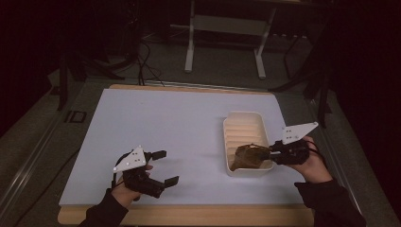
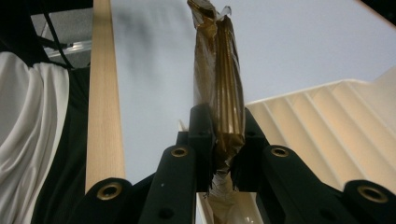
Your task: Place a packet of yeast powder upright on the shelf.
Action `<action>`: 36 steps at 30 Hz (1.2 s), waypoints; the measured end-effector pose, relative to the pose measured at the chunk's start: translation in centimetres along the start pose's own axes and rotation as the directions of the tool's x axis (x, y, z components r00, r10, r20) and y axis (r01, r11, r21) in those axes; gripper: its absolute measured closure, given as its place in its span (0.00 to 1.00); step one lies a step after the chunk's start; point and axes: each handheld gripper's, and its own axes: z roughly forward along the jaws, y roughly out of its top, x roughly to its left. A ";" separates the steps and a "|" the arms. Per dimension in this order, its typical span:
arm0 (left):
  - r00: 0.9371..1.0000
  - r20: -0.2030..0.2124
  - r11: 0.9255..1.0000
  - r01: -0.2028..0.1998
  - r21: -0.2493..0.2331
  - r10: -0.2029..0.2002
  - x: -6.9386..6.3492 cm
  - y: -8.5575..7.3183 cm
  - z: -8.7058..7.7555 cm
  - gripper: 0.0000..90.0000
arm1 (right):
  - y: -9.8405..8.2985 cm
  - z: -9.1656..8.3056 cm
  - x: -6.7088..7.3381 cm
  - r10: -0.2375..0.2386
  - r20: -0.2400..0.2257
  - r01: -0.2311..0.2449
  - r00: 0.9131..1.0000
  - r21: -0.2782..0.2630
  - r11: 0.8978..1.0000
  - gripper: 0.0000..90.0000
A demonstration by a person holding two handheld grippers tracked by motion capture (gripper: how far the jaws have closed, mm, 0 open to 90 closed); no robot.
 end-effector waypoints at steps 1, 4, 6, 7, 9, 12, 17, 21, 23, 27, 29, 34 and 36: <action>1.000 -0.003 1.000 0.002 0.000 -0.002 0.0 0.0 0.0 0.03 | -0.1 0.2 0.0 0.002 -0.002 -0.002 1.000 -0.001 1.000 0.90; 1.000 -0.004 1.000 0.006 -0.004 -0.006 0.1 -0.1 -0.1 0.03 | -0.4 0.7 0.0 0.007 -0.011 -0.007 1.000 -0.005 1.000 0.90; 1.000 -0.003 1.000 0.006 -0.006 -0.006 0.1 -0.1 -0.1 0.03 | -0.6 0.9 -0.1 0.018 -0.023 -0.018 1.000 -0.017 1.000 0.89; 1.000 -0.003 1.000 0.006 -0.005 -0.006 0.1 -0.1 -0.1 0.03 | -0.6 0.9 -0.1 0.021 -0.024 -0.022 0.999 -0.021 1.000 0.89; 1.000 -0.001 1.000 0.006 -0.007 -0.006 0.0 -0.1 -0.1 0.03 | -0.6 0.8 -0.1 0.024 -0.020 -0.024 1.000 -0.012 1.000 0.87; 1.000 -0.003 1.000 0.004 -0.009 -0.004 0.0 -0.1 -0.1 0.03 | -0.3 0.3 0.0 0.038 -0.006 -0.038 0.999 -0.013 0.999 0.79; 1.000 -0.005 1.000 -0.001 -0.001 0.001 -0.1 -0.2 0.0 0.03 | 0.7 -0.3 0.5 0.070 0.052 -0.070 0.996 -0.004 0.998 0.69; 1.000 0.001 1.000 -0.018 0.003 0.018 -0.4 0.0 0.0 0.03 | 1.7 -0.9 0.8 0.072 0.082 -0.069 0.994 -0.037 0.997 0.60; 1.000 -0.001 1.000 -0.029 0.004 0.030 -0.5 0.0 0.0 0.03 | 2.3 -1.1 1.1 0.064 0.105 -0.059 0.992 -0.050 0.997 0.54; 1.000 -0.005 1.000 -0.025 0.007 0.025 -0.4 0.0 -0.1 0.03 | 3.7 -1.5 1.6 0.060 0.148 -0.048 0.987 -0.085 0.995 0.45; 1.000 -0.007 1.000 -0.022 0.007 0.022 -0.4 -0.1 -0.2 0.03 | 4.4 -1.5 1.9 0.072 0.171 -0.056 0.983 -0.095 0.994 0.37; 1.000 -0.012 1.000 -0.020 0.002 0.020 -0.4 -0.2 -0.4 0.03 | 5.8 -1.1 2.9 0.080 0.219 -0.055 0.972 -0.117 0.992 0.21; 1.000 -0.016 1.000 -0.020 -0.002 0.020 -0.4 -0.2 -0.4 0.03 | 6.3 -0.8 3.3 0.078 0.210 -0.051 0.975 -0.131 0.990 0.16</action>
